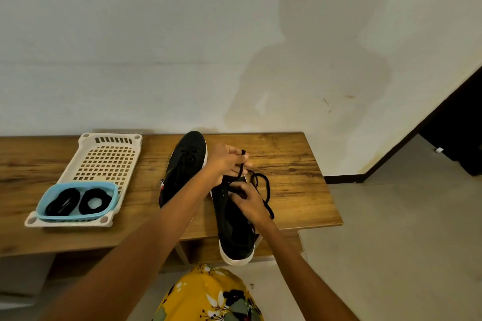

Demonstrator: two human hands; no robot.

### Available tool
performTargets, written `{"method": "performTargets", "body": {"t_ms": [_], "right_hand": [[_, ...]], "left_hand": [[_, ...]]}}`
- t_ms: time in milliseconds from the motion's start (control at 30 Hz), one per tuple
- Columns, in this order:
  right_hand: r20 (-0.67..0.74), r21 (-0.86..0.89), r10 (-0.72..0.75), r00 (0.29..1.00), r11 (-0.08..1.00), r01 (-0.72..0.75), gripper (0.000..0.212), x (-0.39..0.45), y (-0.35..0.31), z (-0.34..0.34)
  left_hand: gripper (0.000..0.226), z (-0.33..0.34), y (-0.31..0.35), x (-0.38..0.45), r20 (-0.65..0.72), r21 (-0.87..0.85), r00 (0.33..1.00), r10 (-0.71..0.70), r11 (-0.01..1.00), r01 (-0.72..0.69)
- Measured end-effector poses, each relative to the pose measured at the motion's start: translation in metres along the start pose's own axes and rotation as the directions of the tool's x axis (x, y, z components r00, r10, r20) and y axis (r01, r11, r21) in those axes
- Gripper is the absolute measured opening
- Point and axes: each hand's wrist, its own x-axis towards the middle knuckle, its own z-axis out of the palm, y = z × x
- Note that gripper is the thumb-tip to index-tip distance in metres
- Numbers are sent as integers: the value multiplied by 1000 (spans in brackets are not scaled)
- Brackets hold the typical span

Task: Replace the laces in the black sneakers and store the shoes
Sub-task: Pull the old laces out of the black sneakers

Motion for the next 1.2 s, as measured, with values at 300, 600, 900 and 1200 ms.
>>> {"method": "performTargets", "body": {"t_ms": [300,600,900,1200], "right_hand": [[-106,-44,-78,991,996,73,14,3,-18,7],[-226,138,32,974,990,0,28,3,-22,2],[-277,328,69,958,944,27,14,12,-56,-34],[-284,845,238,929,519,126,13,26,-90,-69]], "left_hand": [[5,-4,-1,10,22,-374,989,-144,916,141],[39,-36,-50,13,188,783,975,122,580,-224],[14,-47,-54,13,396,838,895,204,318,-443],[16,-36,-68,11,286,845,884,369,337,-414]]}}
